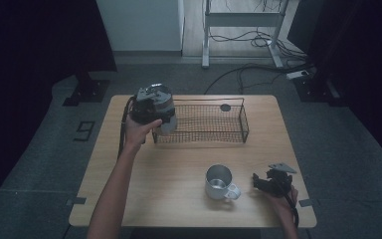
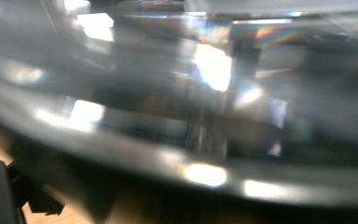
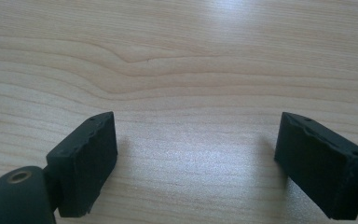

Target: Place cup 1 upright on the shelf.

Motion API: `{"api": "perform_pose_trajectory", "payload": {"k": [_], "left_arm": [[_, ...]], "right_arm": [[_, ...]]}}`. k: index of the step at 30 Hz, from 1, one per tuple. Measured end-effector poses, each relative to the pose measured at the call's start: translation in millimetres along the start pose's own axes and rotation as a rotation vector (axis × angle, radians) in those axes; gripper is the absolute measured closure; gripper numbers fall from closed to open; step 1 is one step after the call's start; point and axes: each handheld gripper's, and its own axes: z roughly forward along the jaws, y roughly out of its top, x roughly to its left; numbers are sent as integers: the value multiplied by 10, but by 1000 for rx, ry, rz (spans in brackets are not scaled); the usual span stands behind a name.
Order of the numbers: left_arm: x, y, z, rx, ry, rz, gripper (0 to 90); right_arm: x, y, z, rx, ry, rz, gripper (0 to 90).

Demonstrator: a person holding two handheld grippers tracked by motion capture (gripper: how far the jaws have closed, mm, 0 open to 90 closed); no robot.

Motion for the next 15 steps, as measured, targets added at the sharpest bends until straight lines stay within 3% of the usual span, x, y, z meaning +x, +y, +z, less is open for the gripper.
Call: {"api": "perform_pose_trajectory", "payload": {"k": [15], "left_arm": [[70,-1,154,24,5,-2,41]], "right_arm": [[-3,0,-1,1,-4,5,125]]}}
